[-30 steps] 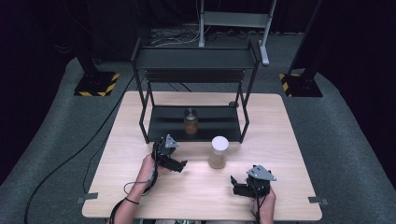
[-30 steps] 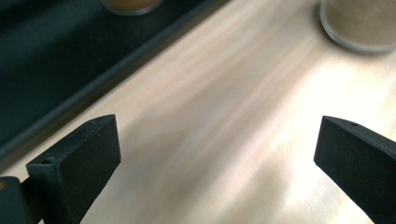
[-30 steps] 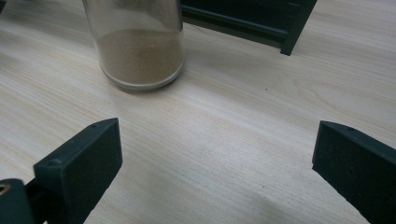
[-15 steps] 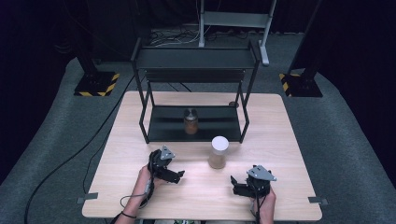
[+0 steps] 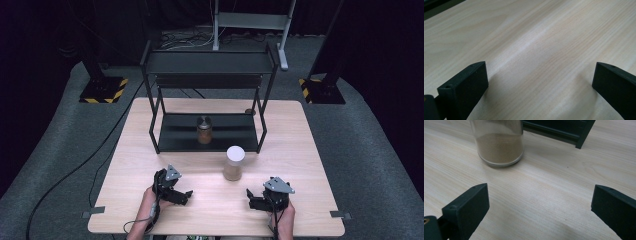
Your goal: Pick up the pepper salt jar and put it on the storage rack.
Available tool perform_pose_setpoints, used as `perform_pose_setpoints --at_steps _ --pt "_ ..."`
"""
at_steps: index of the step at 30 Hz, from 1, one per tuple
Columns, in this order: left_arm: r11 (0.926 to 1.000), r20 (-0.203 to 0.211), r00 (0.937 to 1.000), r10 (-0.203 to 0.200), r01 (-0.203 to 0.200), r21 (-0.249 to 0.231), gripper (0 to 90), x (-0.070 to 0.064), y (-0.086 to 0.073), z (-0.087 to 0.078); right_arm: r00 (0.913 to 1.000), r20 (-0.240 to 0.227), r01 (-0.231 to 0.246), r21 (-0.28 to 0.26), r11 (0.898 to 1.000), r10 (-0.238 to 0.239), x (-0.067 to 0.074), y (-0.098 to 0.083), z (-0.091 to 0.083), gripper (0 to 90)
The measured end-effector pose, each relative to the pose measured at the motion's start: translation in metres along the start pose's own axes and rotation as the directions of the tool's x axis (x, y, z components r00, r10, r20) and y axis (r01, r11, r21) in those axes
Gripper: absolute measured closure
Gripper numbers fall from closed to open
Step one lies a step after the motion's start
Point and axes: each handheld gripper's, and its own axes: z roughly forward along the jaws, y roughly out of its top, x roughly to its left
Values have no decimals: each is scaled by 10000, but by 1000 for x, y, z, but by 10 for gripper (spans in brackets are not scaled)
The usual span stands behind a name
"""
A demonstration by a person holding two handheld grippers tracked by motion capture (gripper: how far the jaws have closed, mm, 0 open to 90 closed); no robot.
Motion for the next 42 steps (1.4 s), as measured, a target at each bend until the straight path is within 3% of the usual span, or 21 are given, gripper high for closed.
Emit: perform_pose_setpoints --at_steps 8,23,27,34,42 --pt "9997 -57 9999 121 -122 -202 2 -4 -10 -4 10000 -53 61 103 9999 -60 -1 2 1 3" --pt "9994 72 9996 279 -278 -211 2 -1 -12 -5 9999 -108 93 138 9999 -92 0 3 3 0" --pt "9994 72 9996 277 -275 -213 2 -1 -12 -5 9989 -464 -43 25 10000 44 -3 5 6 0" --pt "9994 73 9996 276 -275 -212 2 -1 -12 -5 9952 -969 67 -706 9975 -135 -2 11 8 0" --pt "9994 76 9996 278 -276 -210 2 -1 -12 -5 9930 -1070 280 -1966 9801 -498 5 21 15 0"
